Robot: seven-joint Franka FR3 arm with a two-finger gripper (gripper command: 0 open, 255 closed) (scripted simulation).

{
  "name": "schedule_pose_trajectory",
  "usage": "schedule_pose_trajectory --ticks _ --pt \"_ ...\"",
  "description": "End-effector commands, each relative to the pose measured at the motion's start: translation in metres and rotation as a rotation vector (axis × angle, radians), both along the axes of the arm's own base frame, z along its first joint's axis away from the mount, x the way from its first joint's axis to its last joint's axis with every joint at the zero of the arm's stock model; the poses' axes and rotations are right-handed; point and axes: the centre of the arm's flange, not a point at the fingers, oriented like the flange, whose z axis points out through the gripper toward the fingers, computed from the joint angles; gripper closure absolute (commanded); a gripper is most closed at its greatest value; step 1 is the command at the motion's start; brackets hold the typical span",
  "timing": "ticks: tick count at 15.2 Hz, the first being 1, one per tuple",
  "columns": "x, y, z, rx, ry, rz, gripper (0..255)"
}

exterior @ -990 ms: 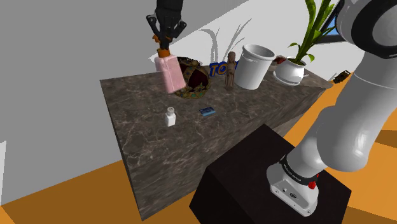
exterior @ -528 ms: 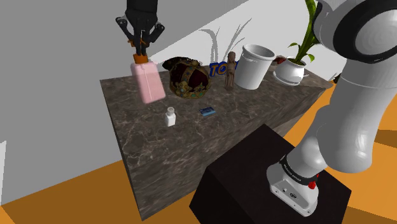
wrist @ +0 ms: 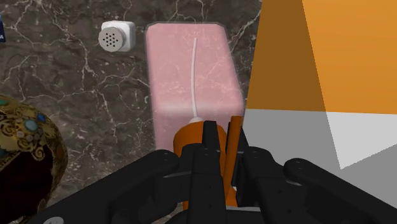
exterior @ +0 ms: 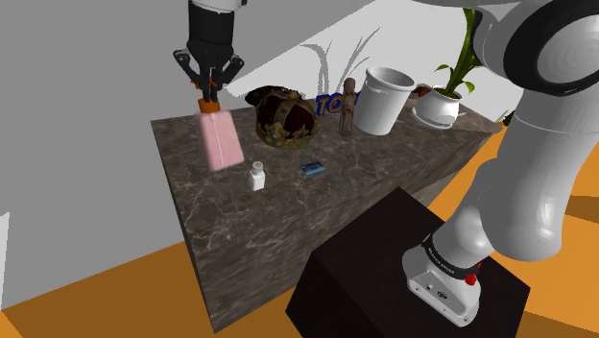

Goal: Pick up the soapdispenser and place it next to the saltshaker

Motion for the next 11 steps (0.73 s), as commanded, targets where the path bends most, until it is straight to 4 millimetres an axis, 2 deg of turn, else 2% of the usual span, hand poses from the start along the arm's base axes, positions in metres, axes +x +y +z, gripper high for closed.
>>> schedule_pose_trajectory --ticks 1,11 --pt "0.000 0.000 -0.011 0.000 0.000 0.000 255" --pt "0.000 0.000 -0.064 0.000 0.000 0.000 255"
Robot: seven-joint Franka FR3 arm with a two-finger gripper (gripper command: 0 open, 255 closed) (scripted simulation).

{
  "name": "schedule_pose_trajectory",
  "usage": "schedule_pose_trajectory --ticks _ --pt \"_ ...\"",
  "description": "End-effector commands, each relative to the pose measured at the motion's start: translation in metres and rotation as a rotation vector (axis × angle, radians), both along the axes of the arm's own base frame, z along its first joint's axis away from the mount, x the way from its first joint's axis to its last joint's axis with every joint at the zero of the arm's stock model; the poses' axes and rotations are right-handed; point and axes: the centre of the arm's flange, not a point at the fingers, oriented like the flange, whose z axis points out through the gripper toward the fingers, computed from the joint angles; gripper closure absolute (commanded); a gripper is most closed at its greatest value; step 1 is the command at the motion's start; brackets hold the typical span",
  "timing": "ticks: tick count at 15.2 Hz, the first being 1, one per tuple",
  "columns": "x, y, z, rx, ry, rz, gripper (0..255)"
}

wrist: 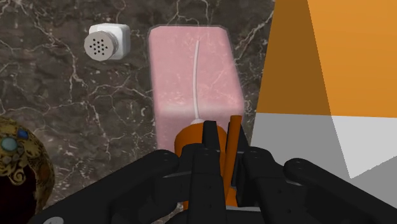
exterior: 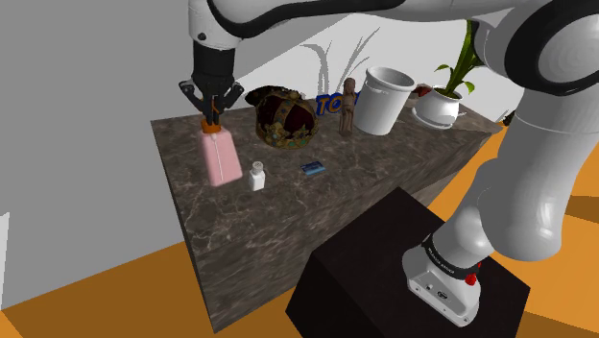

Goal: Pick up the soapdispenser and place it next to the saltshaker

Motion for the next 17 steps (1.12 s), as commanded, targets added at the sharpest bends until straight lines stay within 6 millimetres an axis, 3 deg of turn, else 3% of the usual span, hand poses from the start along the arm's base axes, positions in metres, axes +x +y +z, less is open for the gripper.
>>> schedule_pose_trajectory --ticks 1,9,17 --pt "0.001 0.000 -0.011 0.000 -0.001 0.000 255" --pt "0.001 0.000 -0.053 0.000 -0.001 0.000 255" --pt "0.001 0.000 -0.053 0.000 -0.001 0.000 255"
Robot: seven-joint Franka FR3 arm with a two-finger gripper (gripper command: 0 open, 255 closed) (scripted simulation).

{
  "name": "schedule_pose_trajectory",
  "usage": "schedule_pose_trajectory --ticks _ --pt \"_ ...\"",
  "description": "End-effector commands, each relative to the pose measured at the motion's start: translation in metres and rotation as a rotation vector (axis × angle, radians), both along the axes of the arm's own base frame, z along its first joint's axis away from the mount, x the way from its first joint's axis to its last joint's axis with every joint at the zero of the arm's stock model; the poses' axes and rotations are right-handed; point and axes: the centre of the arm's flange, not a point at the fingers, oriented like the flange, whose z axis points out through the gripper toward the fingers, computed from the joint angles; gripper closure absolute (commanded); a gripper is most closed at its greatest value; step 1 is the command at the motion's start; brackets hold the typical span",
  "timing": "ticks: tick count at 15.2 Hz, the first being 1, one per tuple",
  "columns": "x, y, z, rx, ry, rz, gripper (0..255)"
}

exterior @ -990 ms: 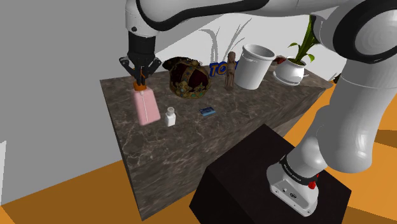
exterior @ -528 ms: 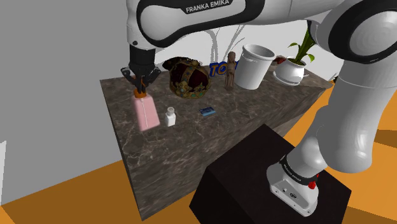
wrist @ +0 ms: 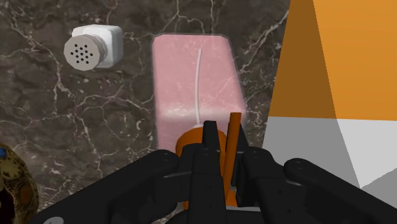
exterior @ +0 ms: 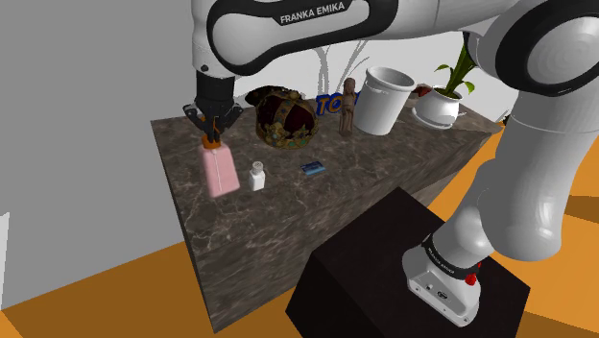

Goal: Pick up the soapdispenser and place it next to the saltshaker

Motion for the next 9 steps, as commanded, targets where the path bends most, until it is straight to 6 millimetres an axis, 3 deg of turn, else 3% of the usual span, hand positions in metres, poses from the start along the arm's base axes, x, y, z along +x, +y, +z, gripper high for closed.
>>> schedule_pose_trajectory --ticks 1,6,9 --pt "0.000 0.000 0.000 0.000 0.000 0.000 0" --pt "0.000 0.000 0.000 0.000 0.000 0.000 0" --pt "-0.001 -0.004 0.039 0.000 0.000 0.000 0"
